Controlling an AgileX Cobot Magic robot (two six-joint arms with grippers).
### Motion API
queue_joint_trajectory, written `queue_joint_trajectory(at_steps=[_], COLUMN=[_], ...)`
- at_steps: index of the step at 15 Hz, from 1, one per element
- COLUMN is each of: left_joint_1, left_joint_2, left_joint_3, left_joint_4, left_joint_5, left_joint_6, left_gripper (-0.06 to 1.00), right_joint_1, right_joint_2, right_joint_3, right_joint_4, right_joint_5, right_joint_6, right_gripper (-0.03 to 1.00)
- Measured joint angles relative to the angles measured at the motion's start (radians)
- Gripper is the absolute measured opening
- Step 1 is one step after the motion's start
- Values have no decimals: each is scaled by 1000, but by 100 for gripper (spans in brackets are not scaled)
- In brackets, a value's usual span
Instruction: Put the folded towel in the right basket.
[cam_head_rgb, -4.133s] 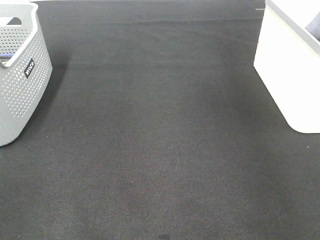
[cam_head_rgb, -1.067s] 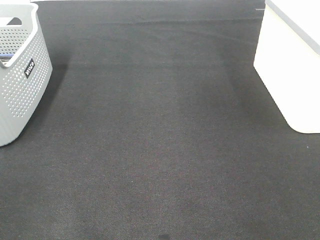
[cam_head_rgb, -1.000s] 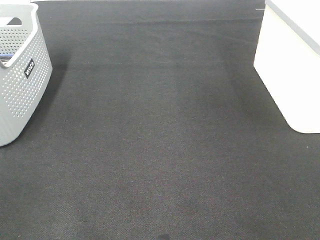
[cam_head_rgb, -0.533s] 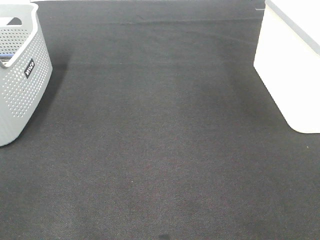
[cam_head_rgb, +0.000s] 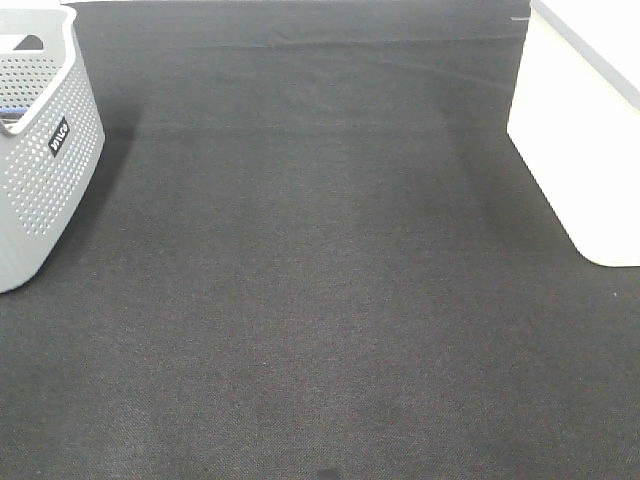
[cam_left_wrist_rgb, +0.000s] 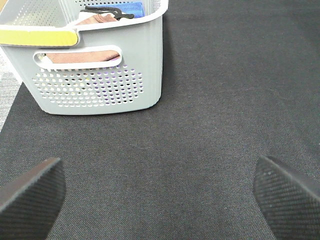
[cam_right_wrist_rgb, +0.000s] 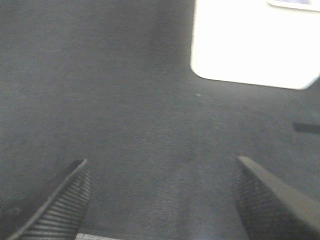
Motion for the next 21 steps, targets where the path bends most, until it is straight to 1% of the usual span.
queue_joint_trajectory(at_steps=[2, 4, 7, 21], left_joint_1=[0, 0, 0, 0], left_joint_2=[0, 0, 0, 0], left_joint_3=[0, 0, 0, 0], left_joint_4=[0, 0, 0, 0], left_joint_5=[0, 0, 0, 0], left_joint_6=[0, 0, 0, 0], left_gripper=[97, 97, 97, 97], right_joint_1=[-57, -80, -83, -83], right_joint_2=[-2, -47, -102, -105], right_joint_3=[0, 0, 0, 0], right_joint_4=[0, 1, 2, 2], right_joint_5=[0, 0, 0, 0], right_joint_6=[0, 0, 0, 0], right_gripper=[74, 74, 74, 74])
